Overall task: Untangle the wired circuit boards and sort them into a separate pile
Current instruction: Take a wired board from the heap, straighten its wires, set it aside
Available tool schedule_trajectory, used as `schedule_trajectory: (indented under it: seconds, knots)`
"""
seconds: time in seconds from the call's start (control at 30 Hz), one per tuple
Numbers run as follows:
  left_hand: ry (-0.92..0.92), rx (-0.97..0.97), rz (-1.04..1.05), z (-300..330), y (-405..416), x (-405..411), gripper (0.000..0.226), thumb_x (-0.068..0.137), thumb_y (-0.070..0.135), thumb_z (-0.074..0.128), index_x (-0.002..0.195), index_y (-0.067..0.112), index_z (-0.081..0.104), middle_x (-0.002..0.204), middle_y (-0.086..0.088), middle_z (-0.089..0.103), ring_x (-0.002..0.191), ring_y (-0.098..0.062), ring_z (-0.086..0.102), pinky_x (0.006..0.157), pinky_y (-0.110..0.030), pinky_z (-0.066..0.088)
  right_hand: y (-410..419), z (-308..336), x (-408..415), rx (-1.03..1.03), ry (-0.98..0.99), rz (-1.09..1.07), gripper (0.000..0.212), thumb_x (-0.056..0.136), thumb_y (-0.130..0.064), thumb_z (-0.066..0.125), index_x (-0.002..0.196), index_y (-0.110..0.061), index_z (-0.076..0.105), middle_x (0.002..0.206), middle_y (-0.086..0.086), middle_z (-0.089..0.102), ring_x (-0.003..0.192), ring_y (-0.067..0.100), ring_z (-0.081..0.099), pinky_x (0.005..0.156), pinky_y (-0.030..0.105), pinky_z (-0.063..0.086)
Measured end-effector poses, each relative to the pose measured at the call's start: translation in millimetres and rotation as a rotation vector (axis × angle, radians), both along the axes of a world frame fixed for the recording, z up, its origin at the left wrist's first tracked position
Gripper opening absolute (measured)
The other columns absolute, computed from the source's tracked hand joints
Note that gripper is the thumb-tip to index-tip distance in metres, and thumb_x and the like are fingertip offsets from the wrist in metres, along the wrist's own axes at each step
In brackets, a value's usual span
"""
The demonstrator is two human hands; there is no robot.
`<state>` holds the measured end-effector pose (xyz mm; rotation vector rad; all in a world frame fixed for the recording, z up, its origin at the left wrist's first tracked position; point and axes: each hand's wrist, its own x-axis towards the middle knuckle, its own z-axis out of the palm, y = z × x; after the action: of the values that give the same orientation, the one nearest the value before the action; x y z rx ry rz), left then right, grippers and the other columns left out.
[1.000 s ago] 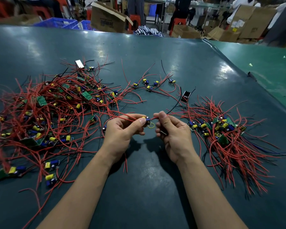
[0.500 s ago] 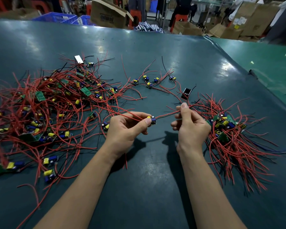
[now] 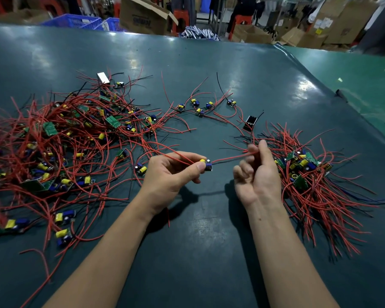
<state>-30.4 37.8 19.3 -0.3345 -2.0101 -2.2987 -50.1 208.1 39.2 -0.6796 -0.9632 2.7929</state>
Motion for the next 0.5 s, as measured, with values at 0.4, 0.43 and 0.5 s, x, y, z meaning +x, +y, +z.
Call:
schedule_trajectory:
  seconds: [0.4, 0.43, 0.5]
  knots:
    - [0.003, 0.010, 0.014, 1, 0, 0, 0.015, 0.076, 0.009, 0.078, 0.090, 0.004, 0.073, 0.079, -0.010, 0.074, 0.061, -0.018, 0.063, 0.065, -0.027, 0.055, 6, -9, -1, 0.538, 0.055, -0.359, 0.032, 0.094, -0.028, 0.065, 0.067, -0.012, 0.067, 0.057, -0.006, 0.062, 0.035, 0.007, 0.034, 0.036, 0.019, 0.027]
    - [0.009, 0.013, 0.028, 2, 0, 1, 0.014, 0.077, 0.008, 0.075, 0.090, 0.004, 0.073, 0.078, -0.010, 0.073, 0.060, -0.018, 0.063, 0.065, -0.027, 0.055, 6, -11, -1, 0.654, 0.078, -0.419, 0.031, 0.094, -0.029, 0.065, 0.068, -0.014, 0.069, 0.060, -0.005, 0.066, 0.035, 0.008, 0.038, 0.037, 0.020, 0.030]
    - [0.017, 0.007, 0.037, 3, 1, 2, 0.010, 0.080, 0.001, 0.071, 0.090, 0.003, 0.073, 0.078, -0.011, 0.073, 0.060, -0.018, 0.063, 0.064, -0.026, 0.055, 7, -15, -1, 0.803, 0.073, -0.477, 0.029, 0.093, -0.033, 0.066, 0.069, -0.019, 0.072, 0.056, -0.007, 0.065, 0.035, 0.009, 0.044, 0.041, 0.023, 0.036]
